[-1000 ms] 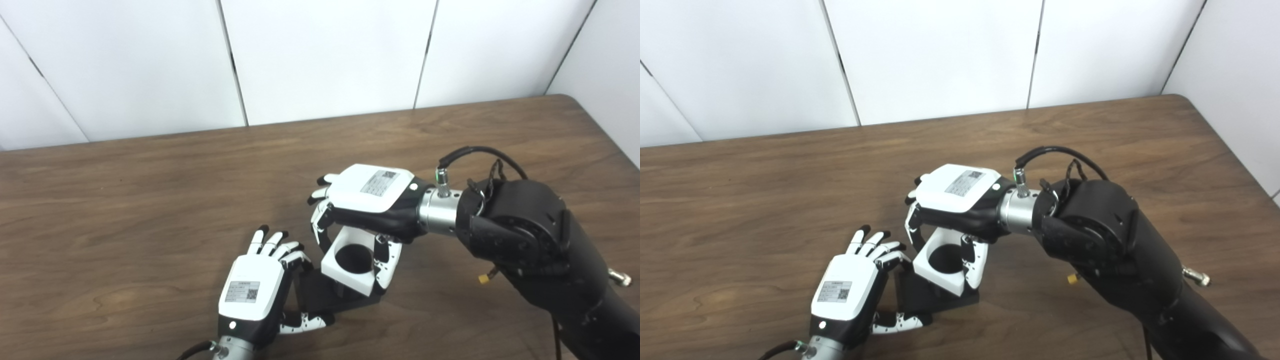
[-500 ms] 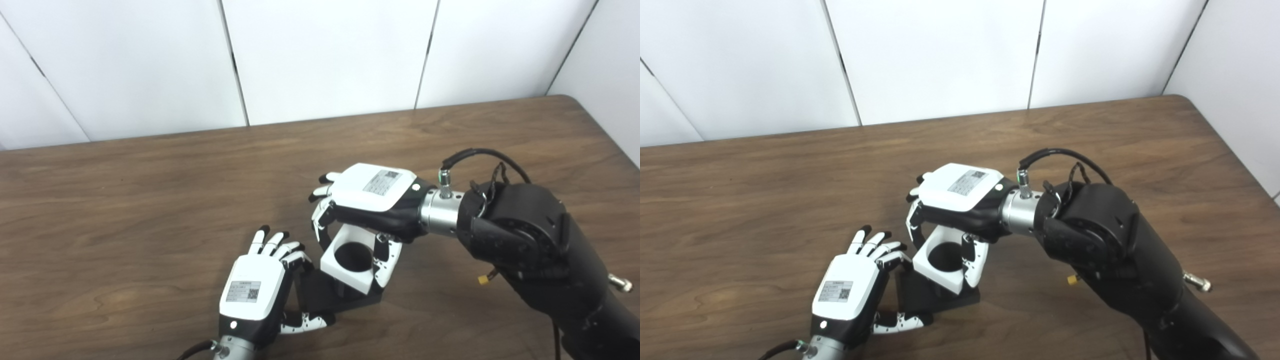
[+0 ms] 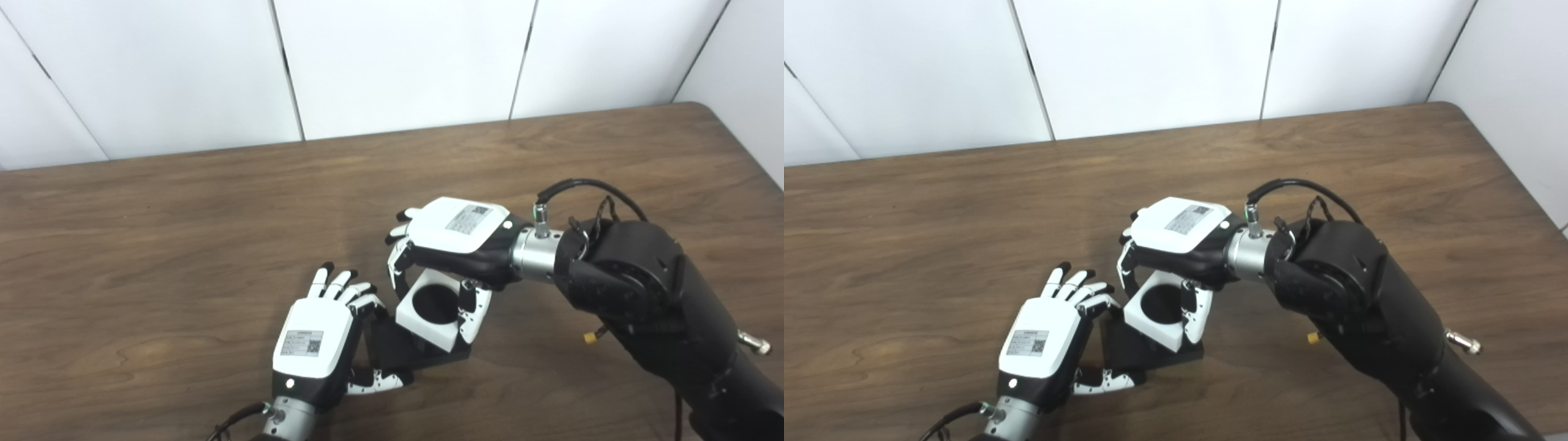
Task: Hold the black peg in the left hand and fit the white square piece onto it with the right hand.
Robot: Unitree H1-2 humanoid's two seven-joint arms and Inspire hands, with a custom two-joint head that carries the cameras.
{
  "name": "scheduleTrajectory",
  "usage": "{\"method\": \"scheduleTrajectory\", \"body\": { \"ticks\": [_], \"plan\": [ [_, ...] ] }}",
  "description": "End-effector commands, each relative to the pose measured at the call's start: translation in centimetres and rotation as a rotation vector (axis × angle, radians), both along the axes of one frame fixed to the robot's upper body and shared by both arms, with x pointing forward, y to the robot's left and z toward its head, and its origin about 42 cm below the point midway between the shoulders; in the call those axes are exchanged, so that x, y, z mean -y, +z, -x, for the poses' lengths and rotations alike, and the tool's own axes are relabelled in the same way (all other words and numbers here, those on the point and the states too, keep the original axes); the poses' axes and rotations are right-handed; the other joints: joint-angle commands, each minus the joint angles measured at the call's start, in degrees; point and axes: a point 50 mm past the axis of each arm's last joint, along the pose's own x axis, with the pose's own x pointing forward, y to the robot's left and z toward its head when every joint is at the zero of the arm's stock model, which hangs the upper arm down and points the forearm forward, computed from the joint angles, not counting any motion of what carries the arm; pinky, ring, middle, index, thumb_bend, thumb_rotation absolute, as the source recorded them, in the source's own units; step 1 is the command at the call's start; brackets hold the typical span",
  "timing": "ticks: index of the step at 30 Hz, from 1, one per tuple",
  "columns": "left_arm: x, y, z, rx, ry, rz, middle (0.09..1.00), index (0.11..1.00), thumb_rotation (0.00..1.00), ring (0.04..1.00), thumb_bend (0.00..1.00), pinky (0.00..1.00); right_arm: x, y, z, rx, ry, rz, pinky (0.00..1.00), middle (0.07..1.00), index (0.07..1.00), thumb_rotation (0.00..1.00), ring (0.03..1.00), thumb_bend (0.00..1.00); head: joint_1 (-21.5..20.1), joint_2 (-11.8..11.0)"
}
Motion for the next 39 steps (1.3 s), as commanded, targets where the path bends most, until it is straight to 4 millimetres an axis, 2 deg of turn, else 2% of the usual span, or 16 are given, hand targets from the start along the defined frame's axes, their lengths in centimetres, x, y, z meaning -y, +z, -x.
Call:
{"method": "scheduleTrajectory", "body": {
  "ticks": [1, 10, 11, 12, 14, 15, 18, 23, 32, 39],
  "plan": [
    [0.4, -0.2, 0.4, -0.030, -0.025, -0.042, 0.795, 0.487, 0.06, 0.904, 0.52, 1.00, -0.2, 1.1, -0.4, 0.081, 0.011, -0.017, 1.00, 0.763, 0.484, 0.13, 0.908, 0.52, 0.0, 0.1],
    [0.4, -0.1, 0.4, -0.027, -0.025, -0.040, 0.793, 0.487, 0.06, 0.902, 0.52, 1.00, -0.5, 1.2, -0.5, 0.081, 0.010, -0.010, 1.00, 0.769, 0.489, 0.14, 0.922, 0.53, 0.1, 0.3],
    [0.4, -0.1, 0.4, -0.028, -0.025, -0.040, 0.793, 0.487, 0.06, 0.902, 0.52, 1.00, -0.4, 1.3, -0.5, 0.079, 0.007, -0.006, 1.00, 0.781, 0.564, 0.21, 0.926, 0.77, 0.1, 0.3],
    [0.4, -0.1, 0.4, -0.028, -0.025, -0.040, 0.793, 0.487, 0.06, 0.903, 0.52, 1.00, -0.4, 1.4, -0.5, 0.078, 0.005, -0.003, 1.00, 0.792, 0.605, 0.26, 0.932, 0.87, 0.1, 0.3],
    [0.4, -0.1, 0.4, -0.028, -0.025, -0.039, 0.793, 0.487, 0.06, 0.904, 0.52, 1.00, -0.5, 1.7, -0.5, 0.076, 0.004, 0.017, 1.00, 0.819, 0.674, 0.36, 0.948, 0.98, 0.1, 0.3],
    [0.4, -0.1, 0.4, -0.028, -0.024, -0.039, 0.793, 0.487, 0.06, 0.904, 0.52, 1.00, -0.5, 1.8, -0.5, 0.076, 0.004, 0.025, 1.00, 0.830, 0.695, 0.40, 0.956, 0.99, 0.1, 0.3],
    [0.4, -0.1, 0.4, -0.026, -0.025, -0.038, 0.792, 0.487, 0.06, 0.903, 0.52, 1.00, -0.5, 2.3, -0.6, 0.079, 0.001, 0.035, 1.00, 0.860, 0.728, 0.47, 0.970, 1.00, 0.1, 0.3],
    [0.4, -0.2, 0.4, -0.022, -0.025, -0.040, 0.791, 0.487, 0.06, 0.901, 0.52, 1.00, -0.3, 3.1, -0.7, 0.092, -0.005, 0.027, 1.00, 0.874, 0.736, 0.51, 0.977, 1.00, 0.2, 0.4],
    [0.4, -0.1, 0.4, -0.023, -0.024, -0.049, 0.789, 0.487, 0.06, 0.900, 0.52, 1.00, 0.3, 4.5, -0.8, 0.118, -0.032, -0.019, 1.00, 0.868, 0.706, 0.46, 0.973, 1.00, 0.2, 0.4],
    [0.2, -0.1, 0.3, -0.006, -0.002, -0.118, 0.781, 0.493, 0.08, 0.897, 0.51, 1.00, 0.5, 4.7, -0.9, 0.122, -0.038, -0.029, 1.00, 0.865, 0.695, 0.46, 0.974, 1.00, -0.2, 0.1]
  ]
}}
